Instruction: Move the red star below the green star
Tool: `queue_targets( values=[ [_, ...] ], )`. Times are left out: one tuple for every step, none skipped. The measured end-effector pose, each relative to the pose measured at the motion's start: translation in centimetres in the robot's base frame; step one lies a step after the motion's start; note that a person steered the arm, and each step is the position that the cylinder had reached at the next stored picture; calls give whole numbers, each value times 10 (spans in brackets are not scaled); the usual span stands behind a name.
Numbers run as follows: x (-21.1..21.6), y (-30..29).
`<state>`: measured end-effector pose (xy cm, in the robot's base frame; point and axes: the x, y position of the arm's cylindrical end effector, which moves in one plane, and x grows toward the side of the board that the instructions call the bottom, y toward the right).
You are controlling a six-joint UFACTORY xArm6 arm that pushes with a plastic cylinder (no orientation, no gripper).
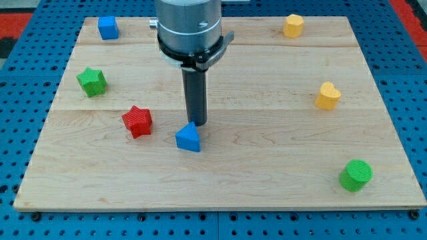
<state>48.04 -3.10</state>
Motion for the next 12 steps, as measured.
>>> queue_targets(
  values=[
    [49, -3],
    [25, -2],
    [-37, -28],
    [8, -81],
    [18, -147],
    [-10, -100],
    [-22, -165],
    [-25, -196],
    [-25, -202],
    [-36, -196],
    [-31, -239],
    [18, -210]
  ],
)
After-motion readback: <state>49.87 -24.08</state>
